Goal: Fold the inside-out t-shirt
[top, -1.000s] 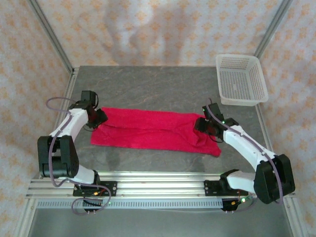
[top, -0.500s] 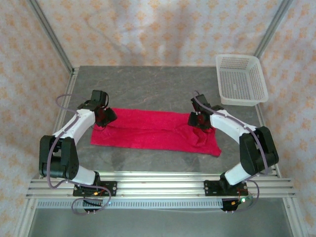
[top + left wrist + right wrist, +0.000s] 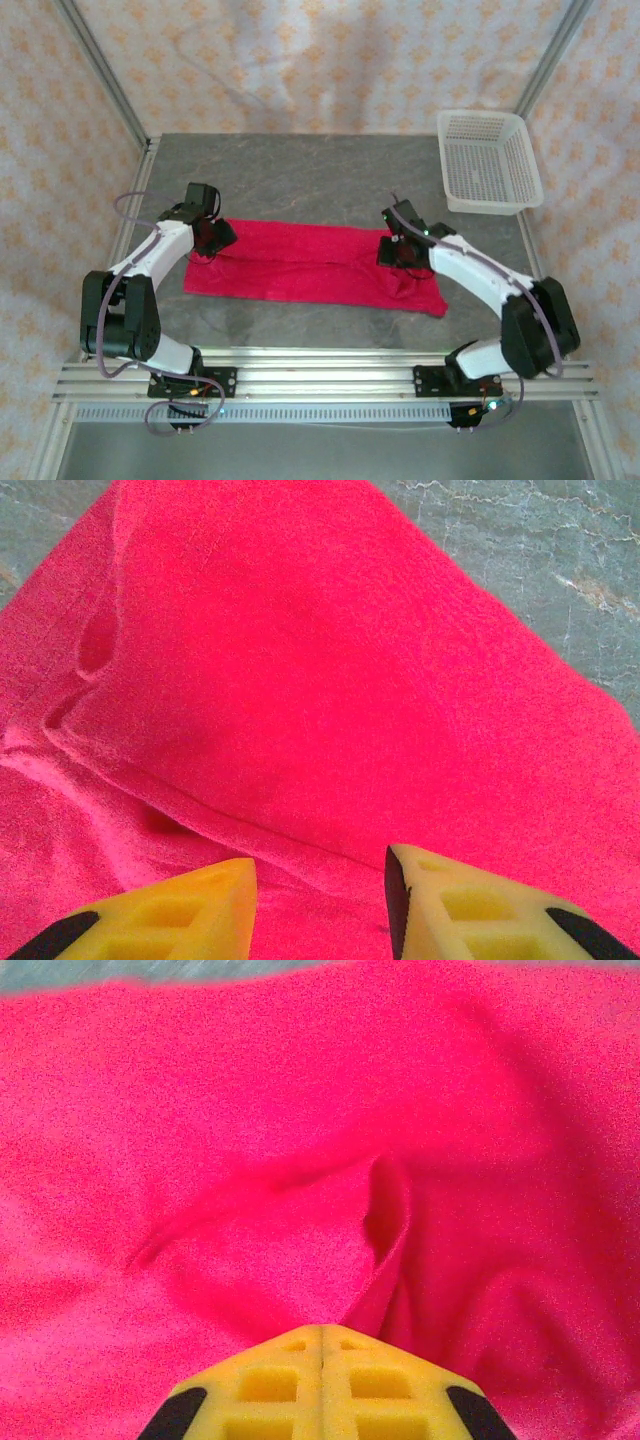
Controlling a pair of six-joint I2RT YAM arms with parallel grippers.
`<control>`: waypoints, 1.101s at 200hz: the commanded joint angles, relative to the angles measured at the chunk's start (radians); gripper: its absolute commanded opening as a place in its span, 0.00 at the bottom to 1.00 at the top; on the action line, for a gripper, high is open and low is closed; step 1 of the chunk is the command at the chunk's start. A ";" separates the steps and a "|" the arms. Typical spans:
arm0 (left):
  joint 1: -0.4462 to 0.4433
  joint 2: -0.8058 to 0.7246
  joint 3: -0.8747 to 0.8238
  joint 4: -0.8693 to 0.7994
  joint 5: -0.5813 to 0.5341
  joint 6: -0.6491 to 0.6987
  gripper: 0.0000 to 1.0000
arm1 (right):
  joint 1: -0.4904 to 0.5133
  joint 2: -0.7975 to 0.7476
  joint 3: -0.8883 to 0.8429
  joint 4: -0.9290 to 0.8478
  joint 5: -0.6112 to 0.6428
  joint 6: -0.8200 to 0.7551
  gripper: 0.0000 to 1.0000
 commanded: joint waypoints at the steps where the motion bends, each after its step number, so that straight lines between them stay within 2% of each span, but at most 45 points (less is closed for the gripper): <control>1: -0.011 0.011 -0.001 0.008 -0.017 -0.013 0.40 | 0.062 -0.130 -0.085 -0.021 -0.071 0.004 0.00; 41: -0.012 0.019 0.009 -0.002 -0.034 -0.007 0.40 | 0.092 -0.320 -0.300 0.069 -0.135 0.075 0.00; 88: -0.011 0.039 0.030 -0.011 -0.037 -0.006 0.40 | 0.091 -0.390 -0.374 0.101 -0.150 0.081 0.01; 98: -0.012 0.037 0.030 -0.012 -0.038 -0.006 0.40 | 0.091 -0.408 -0.389 0.109 -0.152 0.087 0.10; 116: -0.015 0.032 0.032 -0.008 -0.036 -0.010 0.40 | 0.091 -0.438 -0.405 0.109 -0.135 0.104 0.47; 124: -0.017 0.032 0.034 -0.008 -0.034 -0.011 0.40 | 0.091 -0.451 -0.402 0.101 -0.116 0.114 0.54; 131: -0.020 0.035 0.036 -0.008 -0.031 -0.011 0.40 | 0.092 -0.462 -0.396 0.093 -0.098 0.123 0.57; 167: -0.053 0.081 0.075 -0.015 -0.008 -0.007 0.40 | 0.079 -0.465 -0.293 0.013 0.108 0.219 0.57; 192: -0.098 0.134 0.109 -0.006 -0.007 -0.018 0.41 | 0.064 -0.333 -0.205 0.162 0.012 0.242 0.47; 205: -0.112 0.163 0.126 0.001 0.011 -0.029 0.41 | 0.067 -0.212 -0.131 0.189 -0.051 0.213 0.47; 220: -0.127 0.179 0.135 0.014 0.025 -0.037 0.42 | 0.084 -0.060 -0.045 0.140 -0.047 0.147 0.52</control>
